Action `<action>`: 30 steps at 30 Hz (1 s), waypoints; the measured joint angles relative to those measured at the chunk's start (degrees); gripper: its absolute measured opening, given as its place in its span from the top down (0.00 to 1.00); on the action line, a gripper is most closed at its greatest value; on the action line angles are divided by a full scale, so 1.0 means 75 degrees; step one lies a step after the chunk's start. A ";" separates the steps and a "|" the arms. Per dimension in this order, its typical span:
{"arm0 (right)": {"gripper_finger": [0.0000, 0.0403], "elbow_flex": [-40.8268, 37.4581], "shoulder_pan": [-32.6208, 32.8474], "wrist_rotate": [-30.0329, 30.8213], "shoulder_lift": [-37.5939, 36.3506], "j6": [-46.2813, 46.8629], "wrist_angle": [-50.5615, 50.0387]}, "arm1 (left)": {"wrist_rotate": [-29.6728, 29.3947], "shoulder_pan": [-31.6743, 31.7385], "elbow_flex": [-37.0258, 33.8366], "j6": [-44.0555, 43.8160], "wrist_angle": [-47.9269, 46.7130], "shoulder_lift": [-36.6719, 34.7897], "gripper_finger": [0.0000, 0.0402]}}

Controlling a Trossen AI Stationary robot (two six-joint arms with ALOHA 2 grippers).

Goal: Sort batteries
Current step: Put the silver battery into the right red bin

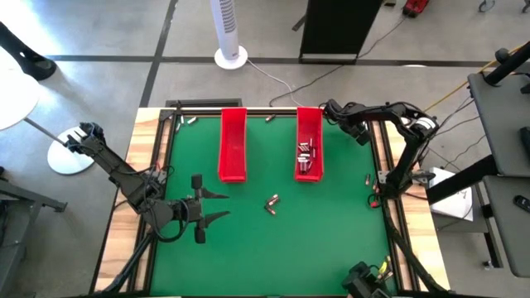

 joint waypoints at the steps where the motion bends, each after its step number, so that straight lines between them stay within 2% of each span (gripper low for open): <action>1: 0.65 0.0000 0.0000 -0.0013 -0.0009 -0.0053 -0.0011 | -0.0001 0.0000 0.0000 0.0000 0.0000 0.0000 0.55; 5: 0.62 0.0003 0.0104 -0.0056 -0.0205 0.0163 -0.0032 | 0.0001 0.0000 0.0000 0.0000 -0.0003 0.0000 0.55; 9: 0.60 0.0013 0.0126 0.0227 -0.0269 0.0731 -0.0002 | 0.0001 -0.0001 0.0000 -0.0027 -0.0003 0.0000 0.55; 13: 0.58 0.0001 0.0077 0.0758 0.0082 0.1074 0.0193 | 0.0001 0.0000 0.0000 -0.0029 -0.0003 0.0000 0.55; 17: 0.56 0.0220 -0.0007 0.0815 0.0460 0.1613 0.0197 | 0.0001 0.0000 0.0000 -0.0015 -0.0004 0.0001 0.55; 21: 0.55 0.0527 -0.0029 0.0913 0.0721 0.1400 0.0204 | 0.0001 0.0000 0.0000 0.0003 -0.0029 0.0003 0.55; 30: 0.60 0.0618 -0.0093 0.1023 0.0822 0.1874 -0.0113 | 0.0001 0.0000 0.0000 -0.0111 -0.0250 0.0003 0.55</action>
